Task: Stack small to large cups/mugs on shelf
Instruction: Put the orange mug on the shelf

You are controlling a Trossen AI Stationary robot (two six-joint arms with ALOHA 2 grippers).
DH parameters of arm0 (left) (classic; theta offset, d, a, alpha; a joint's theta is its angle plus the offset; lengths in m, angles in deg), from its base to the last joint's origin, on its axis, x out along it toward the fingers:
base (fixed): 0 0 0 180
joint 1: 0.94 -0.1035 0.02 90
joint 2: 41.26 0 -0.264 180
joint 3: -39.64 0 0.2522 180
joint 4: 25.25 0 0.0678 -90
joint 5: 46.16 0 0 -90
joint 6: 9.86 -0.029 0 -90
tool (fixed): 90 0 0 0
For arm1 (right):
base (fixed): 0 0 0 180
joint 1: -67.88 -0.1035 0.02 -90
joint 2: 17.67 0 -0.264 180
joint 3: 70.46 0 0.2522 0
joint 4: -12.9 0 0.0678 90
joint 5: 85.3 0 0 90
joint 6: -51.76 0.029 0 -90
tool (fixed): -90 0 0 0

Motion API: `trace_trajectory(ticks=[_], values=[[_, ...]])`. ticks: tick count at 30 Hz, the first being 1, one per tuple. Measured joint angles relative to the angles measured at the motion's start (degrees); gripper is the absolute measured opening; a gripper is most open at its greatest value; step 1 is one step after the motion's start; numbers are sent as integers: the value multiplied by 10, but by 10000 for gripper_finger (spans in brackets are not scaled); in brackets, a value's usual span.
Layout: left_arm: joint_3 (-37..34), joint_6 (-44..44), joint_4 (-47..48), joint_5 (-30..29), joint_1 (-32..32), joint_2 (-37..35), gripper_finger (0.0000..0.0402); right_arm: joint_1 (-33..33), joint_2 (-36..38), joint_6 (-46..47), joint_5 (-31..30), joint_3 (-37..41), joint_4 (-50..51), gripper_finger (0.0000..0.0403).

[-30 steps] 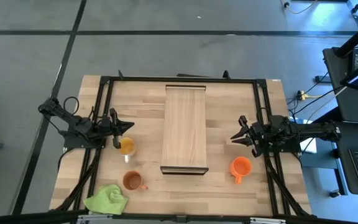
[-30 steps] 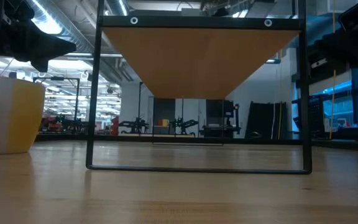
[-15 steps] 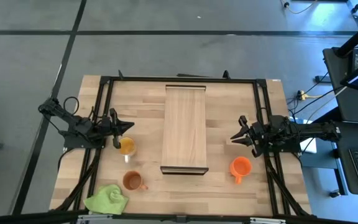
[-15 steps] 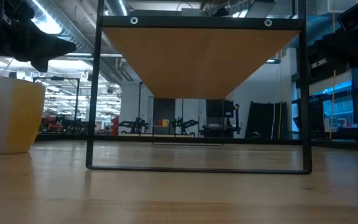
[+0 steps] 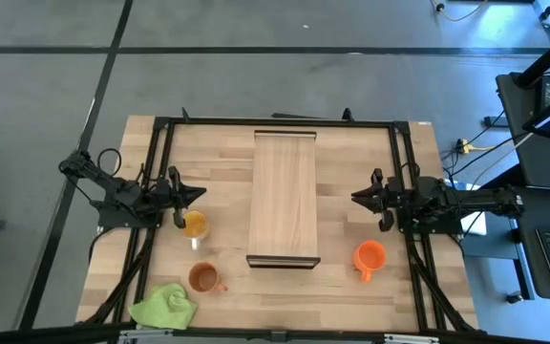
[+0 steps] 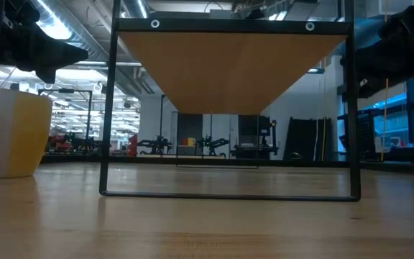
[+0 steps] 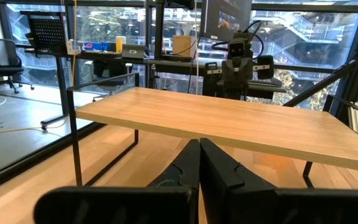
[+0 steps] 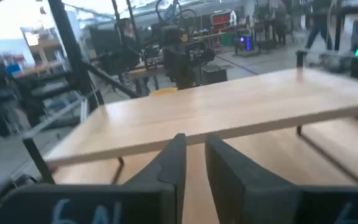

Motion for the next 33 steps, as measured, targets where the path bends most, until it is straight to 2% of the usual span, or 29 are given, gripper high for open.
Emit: trace_trajectory(ticks=[5, 11, 26, 29, 33], values=[[0, 0, 0, 0, 0, 0, 0, 0, 0, 111, 0, 0, -9, 62], [0, 0, 0, 0, 0, 0, 0, 0, 0, 177, -46, 0, -87, 62], [0, 0, 0, 0, 0, 0, 0, 0, 0, 248, -42, 0, -307, 62], [0, 0, 0, 0, 0, 0, 0, 0, 0, 254, -71, 0, -358, 62], [0, 0, 0, 0, 0, 0, 0, 0, 0, 255, -75, 0, -395, 62]])
